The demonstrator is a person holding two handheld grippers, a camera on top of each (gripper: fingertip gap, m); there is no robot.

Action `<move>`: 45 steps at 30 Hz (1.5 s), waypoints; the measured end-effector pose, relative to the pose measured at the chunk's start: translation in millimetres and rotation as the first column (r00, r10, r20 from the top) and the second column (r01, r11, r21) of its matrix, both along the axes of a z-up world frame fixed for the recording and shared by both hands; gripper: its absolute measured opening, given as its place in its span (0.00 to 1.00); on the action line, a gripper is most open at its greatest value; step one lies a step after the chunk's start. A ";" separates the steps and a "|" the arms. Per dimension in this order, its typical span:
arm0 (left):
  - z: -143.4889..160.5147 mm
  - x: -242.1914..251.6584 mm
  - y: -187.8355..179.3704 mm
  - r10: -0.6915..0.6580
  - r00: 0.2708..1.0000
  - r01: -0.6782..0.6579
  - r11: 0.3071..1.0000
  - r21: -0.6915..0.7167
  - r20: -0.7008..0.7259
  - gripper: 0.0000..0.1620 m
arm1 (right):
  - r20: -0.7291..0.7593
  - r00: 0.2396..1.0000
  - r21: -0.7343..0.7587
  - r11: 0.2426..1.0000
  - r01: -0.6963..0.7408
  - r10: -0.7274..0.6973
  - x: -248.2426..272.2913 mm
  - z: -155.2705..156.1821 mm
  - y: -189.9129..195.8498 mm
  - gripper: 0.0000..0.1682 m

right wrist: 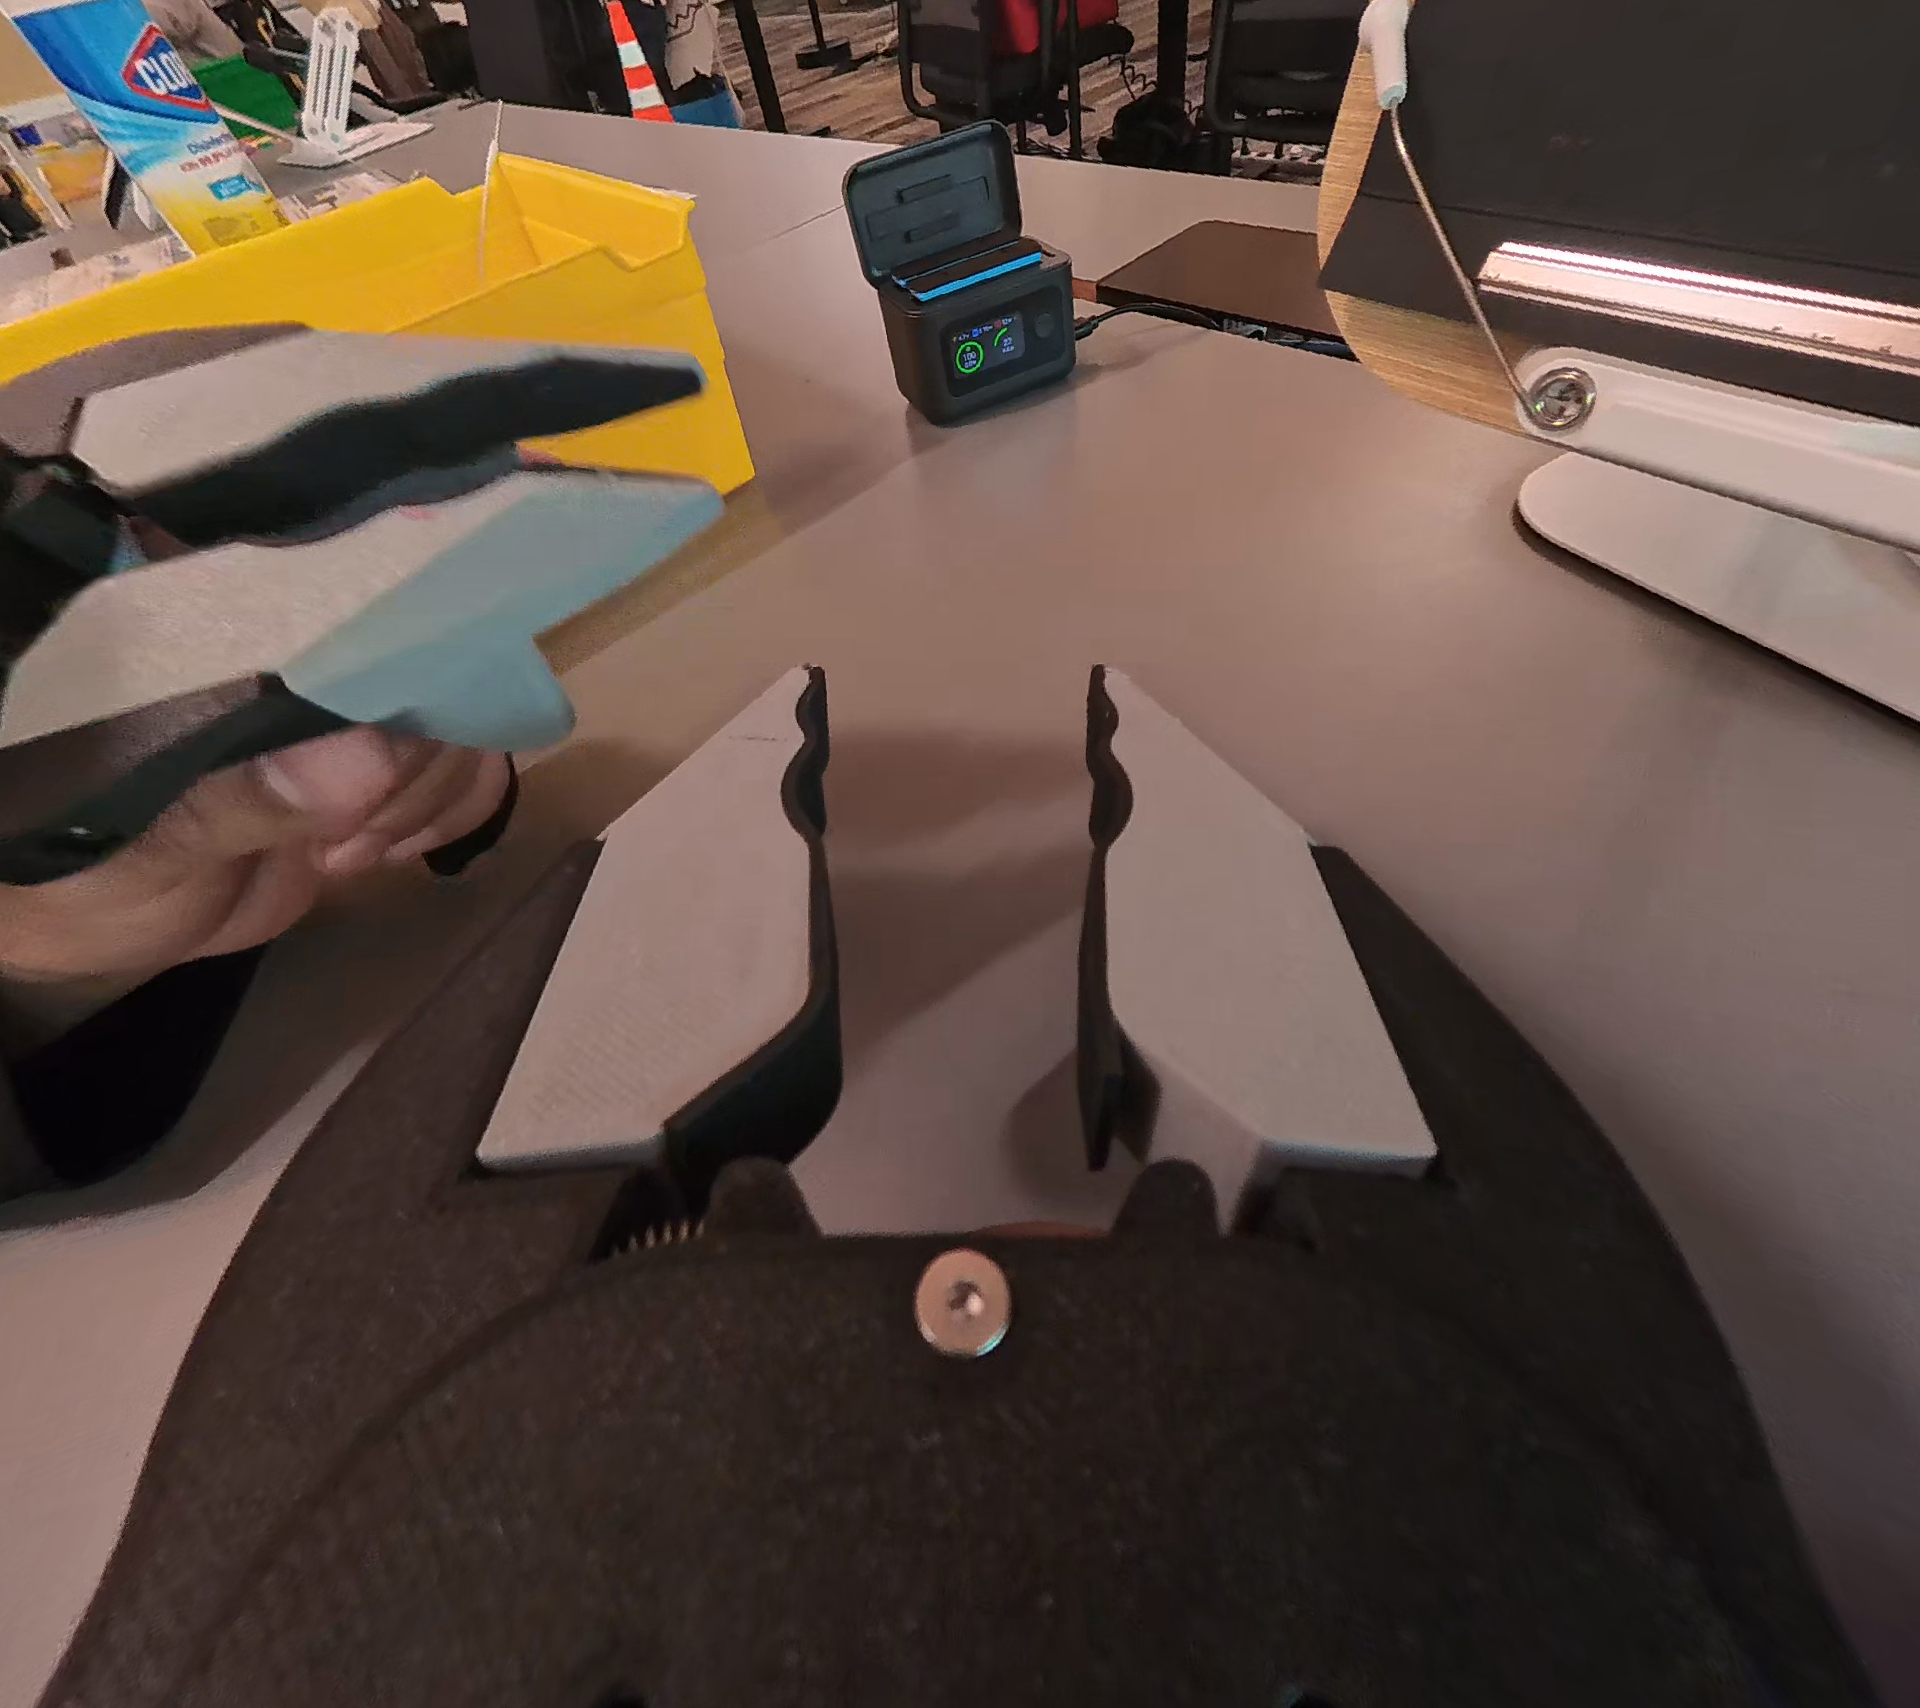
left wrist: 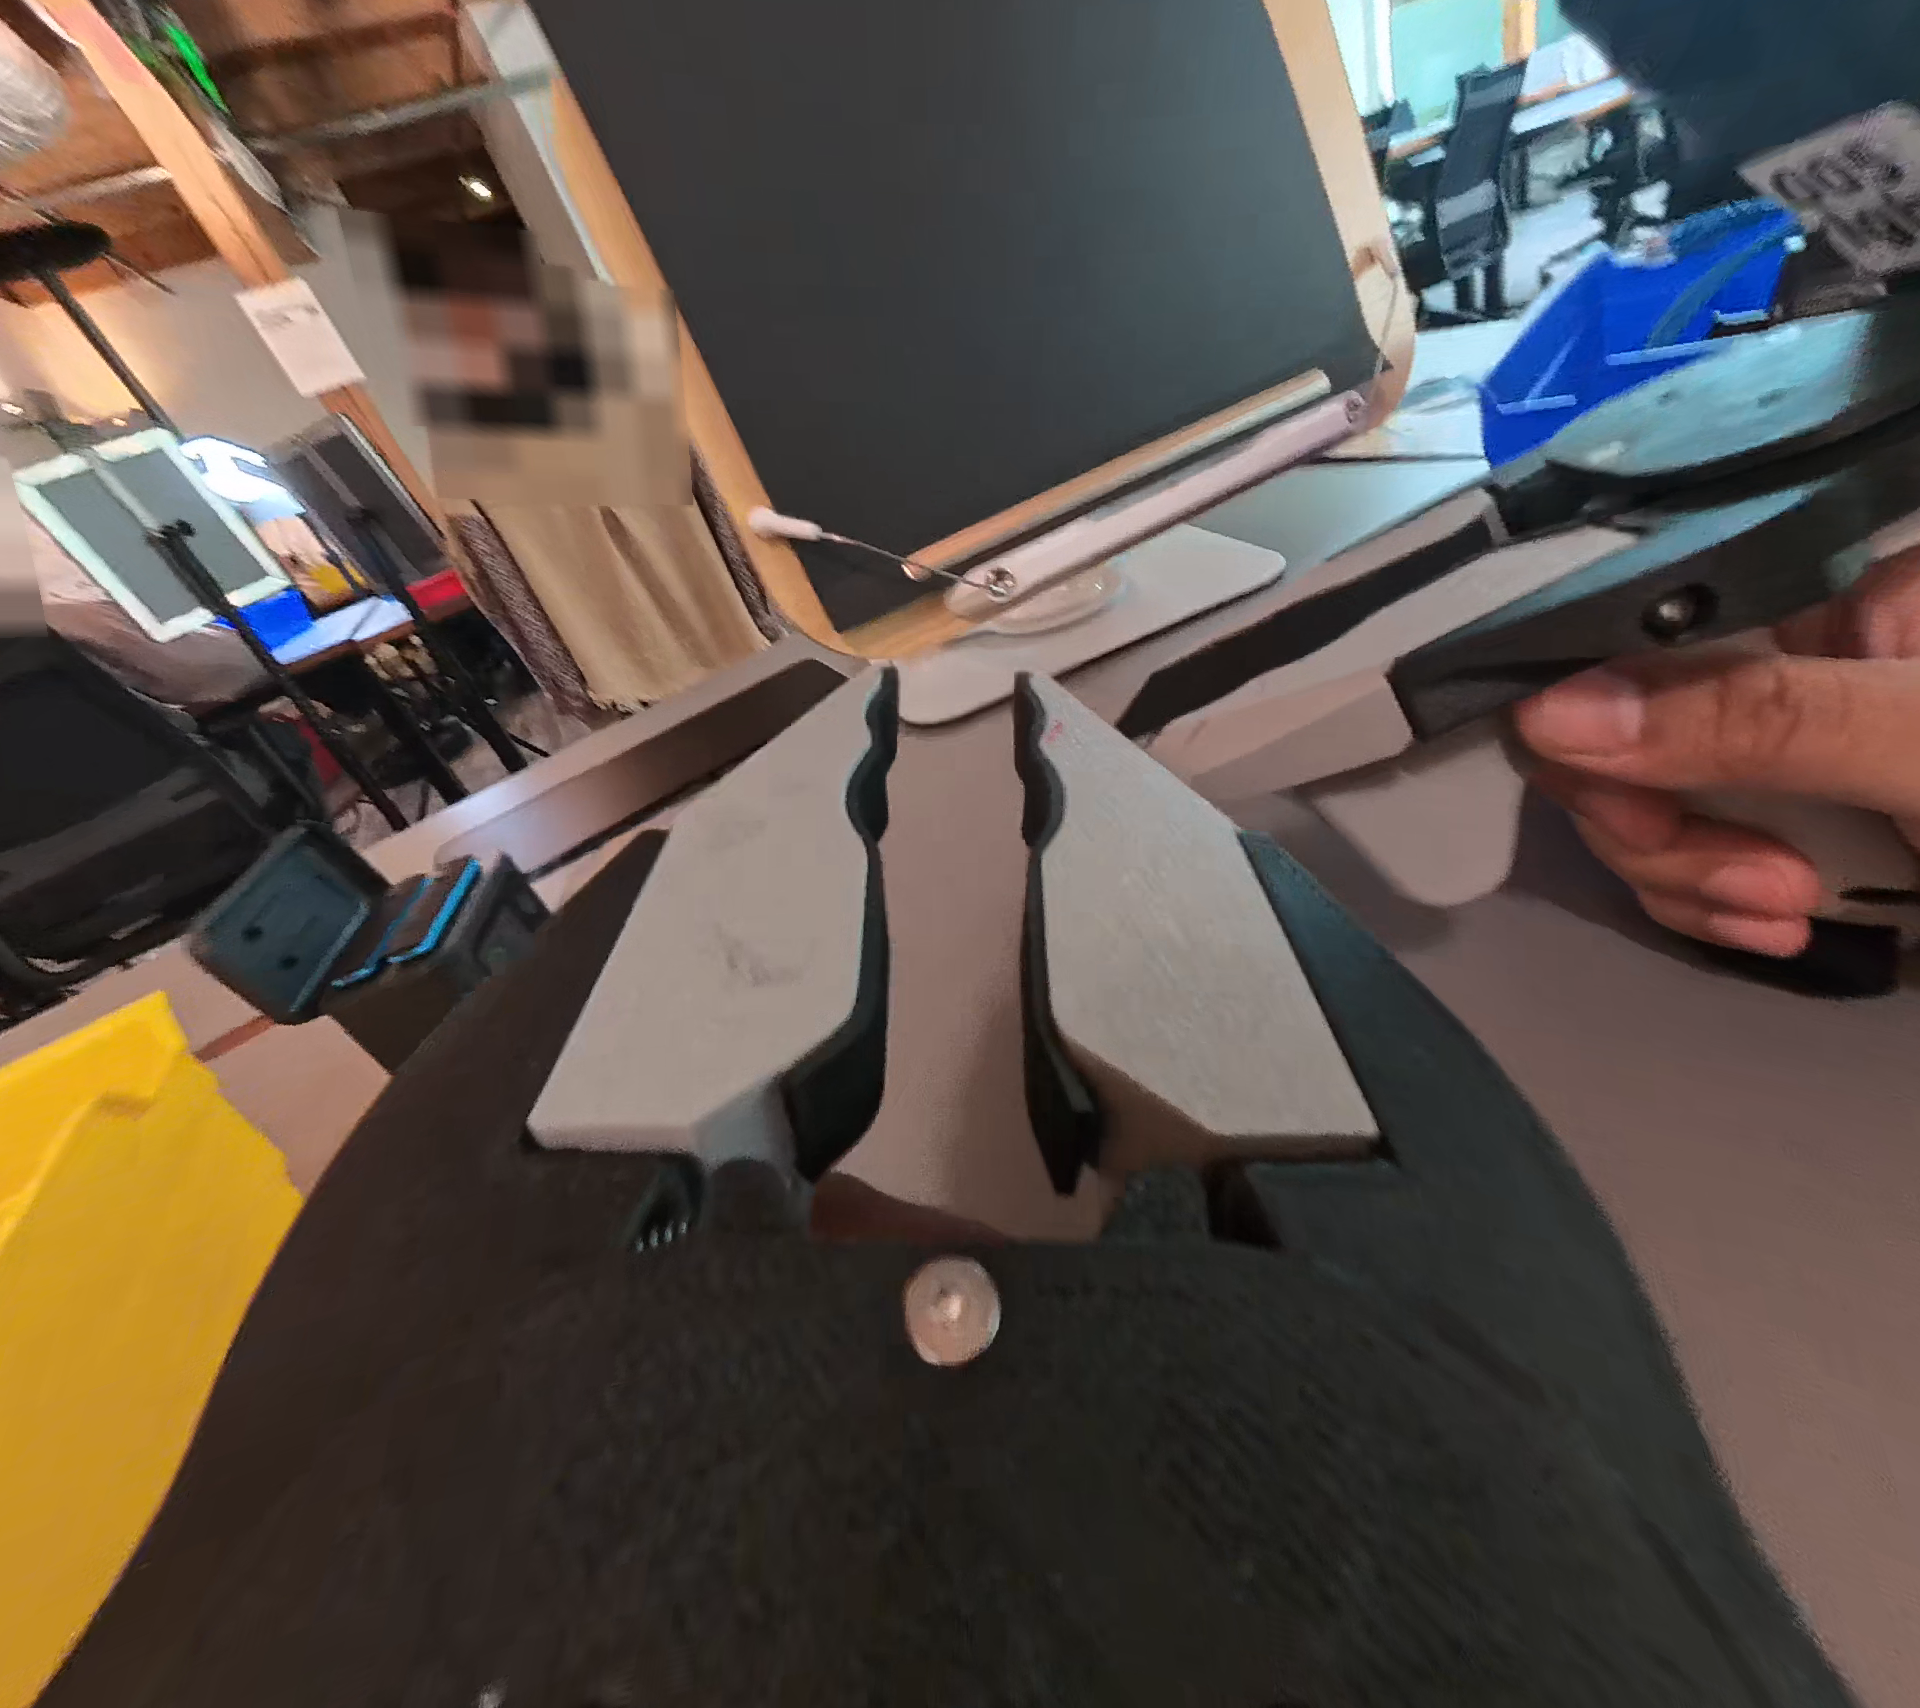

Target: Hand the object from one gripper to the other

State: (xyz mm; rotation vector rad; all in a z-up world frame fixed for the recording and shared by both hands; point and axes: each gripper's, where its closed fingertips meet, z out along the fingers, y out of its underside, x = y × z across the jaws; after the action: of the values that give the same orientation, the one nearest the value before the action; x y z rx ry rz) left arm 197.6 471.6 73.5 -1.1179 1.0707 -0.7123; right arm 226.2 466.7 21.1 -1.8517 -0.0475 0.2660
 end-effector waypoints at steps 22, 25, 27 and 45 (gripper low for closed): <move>48.2 -31.2 6.6 0.079 0.964 -0.088 0.996 0.022 0.252 0.10 | -0.020 1.000 0.002 1.000 -0.007 0.007 -1.1 0.6 -0.5 0.28; 52.7 -34.4 6.5 0.085 0.959 -0.099 0.994 0.037 0.269 0.10 | -0.018 1.000 0.003 1.000 -0.007 0.007 -1.2 0.7 -0.6 0.28; 57.5 -37.8 6.5 0.088 0.955 -0.107 0.993 0.050 0.283 0.10 | -0.015 1.000 0.003 1.000 -0.007 0.008 -1.5 0.7 -0.7 0.28; 57.6 -38.4 6.3 0.089 0.954 -0.107 0.993 0.048 0.287 0.09 | -0.019 1.000 0.003 1.000 -0.011 0.011 -2.8 0.8 -1.0 0.28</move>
State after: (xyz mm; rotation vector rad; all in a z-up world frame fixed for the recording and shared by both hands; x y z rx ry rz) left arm 159.2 477.9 131.1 -0.9730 0.7828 -0.7301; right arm 223.4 465.7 21.9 -1.8460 -0.0455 0.2907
